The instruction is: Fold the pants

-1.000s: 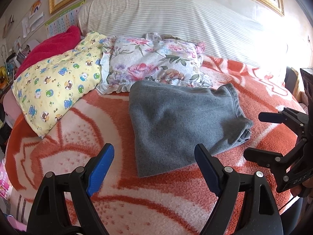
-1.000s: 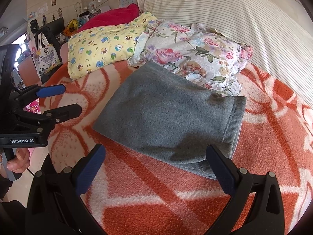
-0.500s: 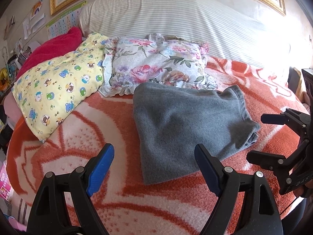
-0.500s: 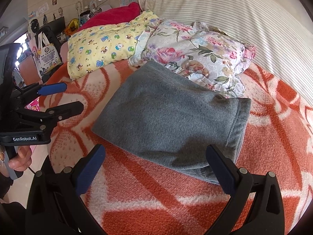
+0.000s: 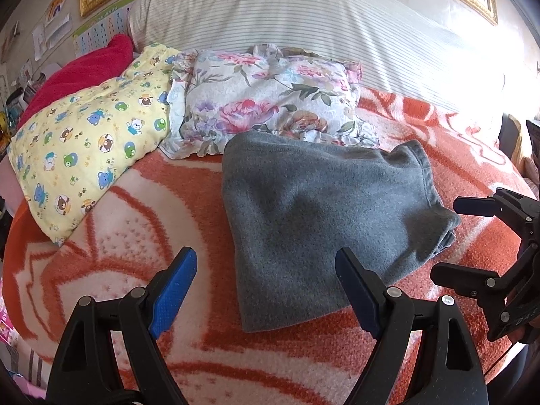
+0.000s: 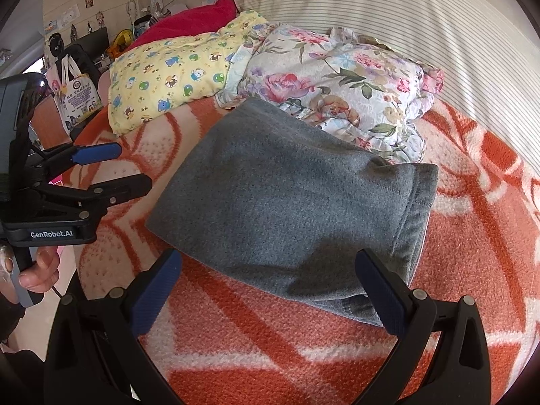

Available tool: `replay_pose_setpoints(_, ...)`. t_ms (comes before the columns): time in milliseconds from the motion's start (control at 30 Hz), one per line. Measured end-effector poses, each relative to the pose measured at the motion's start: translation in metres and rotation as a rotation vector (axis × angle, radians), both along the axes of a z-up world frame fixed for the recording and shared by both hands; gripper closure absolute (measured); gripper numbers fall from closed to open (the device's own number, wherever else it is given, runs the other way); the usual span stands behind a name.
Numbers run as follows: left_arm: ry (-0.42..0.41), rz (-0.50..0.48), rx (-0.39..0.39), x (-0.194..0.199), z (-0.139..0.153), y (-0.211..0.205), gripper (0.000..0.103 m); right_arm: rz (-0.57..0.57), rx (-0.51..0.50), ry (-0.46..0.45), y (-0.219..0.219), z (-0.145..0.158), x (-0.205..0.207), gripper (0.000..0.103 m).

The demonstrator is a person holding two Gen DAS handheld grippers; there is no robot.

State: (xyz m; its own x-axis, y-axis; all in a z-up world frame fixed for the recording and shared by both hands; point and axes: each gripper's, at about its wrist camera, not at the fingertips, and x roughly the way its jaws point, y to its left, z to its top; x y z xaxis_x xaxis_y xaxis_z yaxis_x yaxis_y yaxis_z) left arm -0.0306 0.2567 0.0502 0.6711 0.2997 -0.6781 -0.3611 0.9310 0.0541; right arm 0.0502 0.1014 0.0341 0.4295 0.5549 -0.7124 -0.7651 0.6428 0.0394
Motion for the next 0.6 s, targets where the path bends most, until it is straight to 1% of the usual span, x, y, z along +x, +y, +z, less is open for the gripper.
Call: replay_pose_setpoints(600, 0.011, -0.018, 0.003, 0.0104, -0.0038, -0.0041, 0.018, -0.005, 0.001, 0.015, -0.0010, -0.0052, 0.0087, 0.000)
